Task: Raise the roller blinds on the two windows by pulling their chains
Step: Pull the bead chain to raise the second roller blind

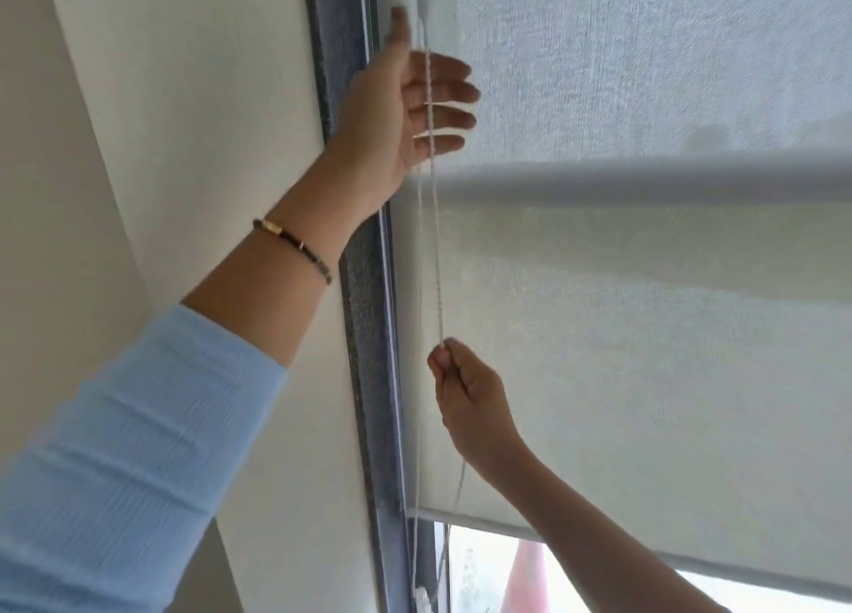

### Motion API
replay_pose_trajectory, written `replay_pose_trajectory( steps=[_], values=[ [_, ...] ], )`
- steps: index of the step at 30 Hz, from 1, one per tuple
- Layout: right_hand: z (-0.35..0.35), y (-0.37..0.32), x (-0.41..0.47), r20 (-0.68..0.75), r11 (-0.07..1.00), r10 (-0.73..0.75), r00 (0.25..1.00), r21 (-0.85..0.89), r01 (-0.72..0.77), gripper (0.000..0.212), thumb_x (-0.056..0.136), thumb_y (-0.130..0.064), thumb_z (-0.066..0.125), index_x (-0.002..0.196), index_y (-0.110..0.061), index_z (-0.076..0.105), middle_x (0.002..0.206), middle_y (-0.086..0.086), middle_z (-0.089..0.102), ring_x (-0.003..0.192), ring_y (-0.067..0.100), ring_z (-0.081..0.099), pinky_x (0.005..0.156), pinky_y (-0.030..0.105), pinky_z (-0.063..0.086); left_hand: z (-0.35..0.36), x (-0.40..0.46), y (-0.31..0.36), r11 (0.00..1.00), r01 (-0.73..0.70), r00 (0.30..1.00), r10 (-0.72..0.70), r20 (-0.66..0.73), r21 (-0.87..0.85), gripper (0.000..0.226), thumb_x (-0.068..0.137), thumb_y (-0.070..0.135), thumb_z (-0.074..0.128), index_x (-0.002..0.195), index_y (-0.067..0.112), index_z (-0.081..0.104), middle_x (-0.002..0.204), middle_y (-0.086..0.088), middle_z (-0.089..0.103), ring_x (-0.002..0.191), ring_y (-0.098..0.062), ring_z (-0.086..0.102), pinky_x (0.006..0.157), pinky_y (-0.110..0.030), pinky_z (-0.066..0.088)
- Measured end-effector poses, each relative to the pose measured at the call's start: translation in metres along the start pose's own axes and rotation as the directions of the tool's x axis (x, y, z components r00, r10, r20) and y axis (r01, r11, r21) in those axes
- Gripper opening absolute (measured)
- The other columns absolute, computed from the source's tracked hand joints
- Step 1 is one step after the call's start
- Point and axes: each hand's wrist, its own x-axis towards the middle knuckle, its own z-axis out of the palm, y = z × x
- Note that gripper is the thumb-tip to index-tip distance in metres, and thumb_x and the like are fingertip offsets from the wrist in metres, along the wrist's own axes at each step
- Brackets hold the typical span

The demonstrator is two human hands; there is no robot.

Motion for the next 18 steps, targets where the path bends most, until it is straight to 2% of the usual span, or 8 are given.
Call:
replay_pose_trajectory(
  steps=[3,6,9,11,14,18],
  values=[
    [0.005,0.016,-0.021,-0.006,0.998,0.016,1.000,-0.054,-0.016,0.036,0.099,-0.014,0.040,0.069,-0.034,0.038,0.056,-0.015,0.038,0.053,0.002,0.030,0.051,0.024,0.027,0.010,0.016,0.015,0.999,0.026,0.997,-0.028,-0.071,-0.026,0.065,0.108,0.049,0.023,0.083,0.008,0.066,0.069,-0.001,0.062,0.062,-0.014,0.059,0.068,-0.029,0.053],
    [0.006,0.030,-0.039,-0.006,0.996,0.049,0.999,-0.071,-0.049,0.045,0.100,-0.005,0.041,0.069,-0.036,0.034,0.056,-0.014,0.037,0.053,0.003,0.029,0.052,0.019,0.026,0.016,0.029,0.028,0.993,0.013,0.988,-0.031,-0.149,-0.118,0.062,0.109,0.044,0.028,0.071,0.008,0.062,0.060,-0.001,0.049,0.053,-0.013,0.047,0.059,-0.024,0.045],
    [0.005,0.045,-0.058,0.017,0.990,0.122,0.992,-0.077,-0.121,0.044,0.095,-0.001,0.040,0.067,-0.033,0.031,0.057,-0.013,0.033,0.055,0.004,0.027,0.054,0.017,0.023,0.016,0.037,0.040,0.968,0.005,0.986,-0.046,-0.159,-0.251,0.057,0.108,0.035,0.031,0.065,0.008,0.058,0.054,0.000,0.043,0.046,-0.011,0.037,0.048,-0.019,0.034],
    [0.005,0.055,-0.070,0.044,0.984,0.158,0.986,-0.091,-0.154,0.045,0.094,0.006,0.040,0.068,-0.030,0.029,0.058,-0.013,0.032,0.056,0.004,0.027,0.055,0.018,0.023,0.018,0.036,0.042,0.957,0.013,0.985,-0.062,-0.163,-0.289,0.054,0.108,0.034,0.032,0.060,0.015,0.048,0.049,0.004,0.035,0.041,-0.009,0.026,0.043,-0.018,0.021],
    [0.003,0.065,-0.084,0.076,0.973,0.202,0.977,-0.126,-0.191,0.039,0.097,0.005,0.040,0.070,-0.022,0.030,0.060,-0.011,0.031,0.057,0.004,0.026,0.055,0.018,0.023,0.028,0.024,0.033,0.970,0.012,0.974,-0.066,-0.217,-0.242,0.052,0.106,0.044,0.040,0.058,0.027,0.030,0.050,0.009,0.021,0.046,-0.009,0.012,0.037,-0.021,0.012],
    [0.000,0.077,-0.099,0.083,0.957,0.275,0.958,-0.120,-0.264,0.035,0.100,-0.002,0.047,0.071,-0.017,0.034,0.057,-0.011,0.033,0.059,0.002,0.028,0.059,0.017,0.027,0.039,-0.003,0.016,0.972,-0.045,0.979,-0.003,-0.204,-0.230,0.056,0.105,0.048,0.041,0.055,0.029,0.026,0.048,0.011,0.020,0.043,-0.009,0.012,0.034,-0.021,0.013]
  ],
)
